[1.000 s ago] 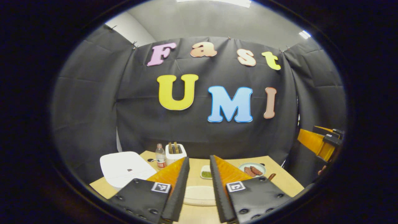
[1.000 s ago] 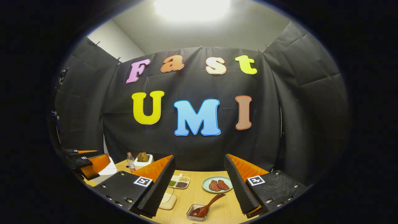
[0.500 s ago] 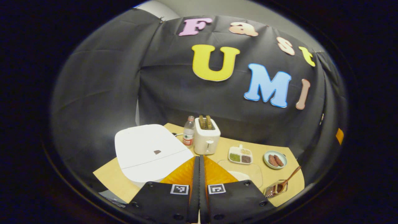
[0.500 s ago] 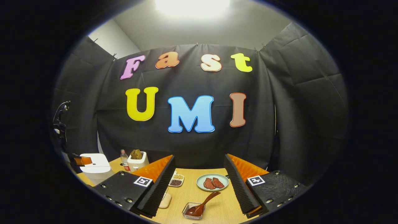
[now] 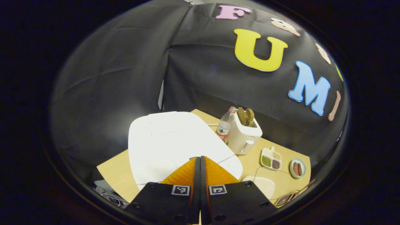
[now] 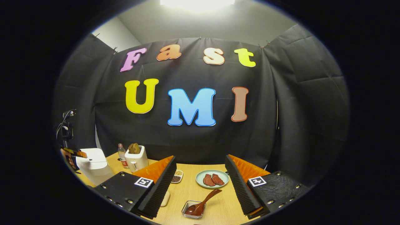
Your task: Close the left gripper, press the button to open the rice cooker; take a wooden spoon from the chopstick holder with the right hand, scoop a spoonful of rice and pour it into the rice cooker, then put the wooden spoon back into the chopstick holder.
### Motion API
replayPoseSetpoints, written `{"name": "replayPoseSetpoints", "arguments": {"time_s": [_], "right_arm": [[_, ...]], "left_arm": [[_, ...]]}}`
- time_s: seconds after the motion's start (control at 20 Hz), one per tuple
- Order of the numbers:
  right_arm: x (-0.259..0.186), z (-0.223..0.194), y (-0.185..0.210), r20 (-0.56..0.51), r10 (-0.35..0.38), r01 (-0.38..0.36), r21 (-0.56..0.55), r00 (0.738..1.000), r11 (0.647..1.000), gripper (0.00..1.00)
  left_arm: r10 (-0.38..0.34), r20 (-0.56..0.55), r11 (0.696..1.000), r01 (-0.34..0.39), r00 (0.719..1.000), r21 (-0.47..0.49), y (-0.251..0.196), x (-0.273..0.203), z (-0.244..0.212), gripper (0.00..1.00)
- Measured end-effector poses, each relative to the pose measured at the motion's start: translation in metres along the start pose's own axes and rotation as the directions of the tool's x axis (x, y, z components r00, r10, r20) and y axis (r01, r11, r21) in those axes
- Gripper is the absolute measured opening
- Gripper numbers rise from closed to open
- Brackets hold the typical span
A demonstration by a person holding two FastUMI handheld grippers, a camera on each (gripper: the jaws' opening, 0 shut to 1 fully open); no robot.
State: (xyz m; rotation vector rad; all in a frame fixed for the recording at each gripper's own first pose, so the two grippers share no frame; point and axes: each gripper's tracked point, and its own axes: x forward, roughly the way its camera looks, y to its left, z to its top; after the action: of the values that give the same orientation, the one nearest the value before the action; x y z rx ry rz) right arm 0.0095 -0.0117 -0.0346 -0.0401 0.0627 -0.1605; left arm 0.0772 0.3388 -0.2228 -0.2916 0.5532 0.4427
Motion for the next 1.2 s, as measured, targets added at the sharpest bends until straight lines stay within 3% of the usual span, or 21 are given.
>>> {"name": "replayPoseSetpoints", "arguments": {"time_s": [0.4, 0.8, 1.0, 1.2], "right_arm": [[0.004, 0.002, -0.004, 0.009, -0.027, 0.027, -0.007, 1.000, 1.000, 0.95], [0.006, 0.000, -0.010, -0.001, -0.023, 0.023, 0.021, 1.000, 0.999, 0.95], [0.003, -0.001, -0.008, -0.006, -0.005, 0.005, 0.022, 1.000, 1.000, 0.95], [0.001, -0.002, -0.011, -0.007, -0.010, 0.011, 0.033, 1.000, 0.999, 0.95]], "left_arm": [[0.017, -0.063, 1.000, -0.017, 0.998, -0.005, 0.005, 0.023, -0.017, 0.08], [0.034, 0.058, 0.997, -0.038, 0.998, 0.068, 0.002, -0.001, 0.017, 0.08], [0.012, -0.097, 1.000, -0.012, 0.995, -0.005, 0.005, 0.020, -0.024, 0.09], [0.011, -0.079, 0.999, -0.014, 0.997, -0.031, 0.009, 0.023, -0.021, 0.09]]}}
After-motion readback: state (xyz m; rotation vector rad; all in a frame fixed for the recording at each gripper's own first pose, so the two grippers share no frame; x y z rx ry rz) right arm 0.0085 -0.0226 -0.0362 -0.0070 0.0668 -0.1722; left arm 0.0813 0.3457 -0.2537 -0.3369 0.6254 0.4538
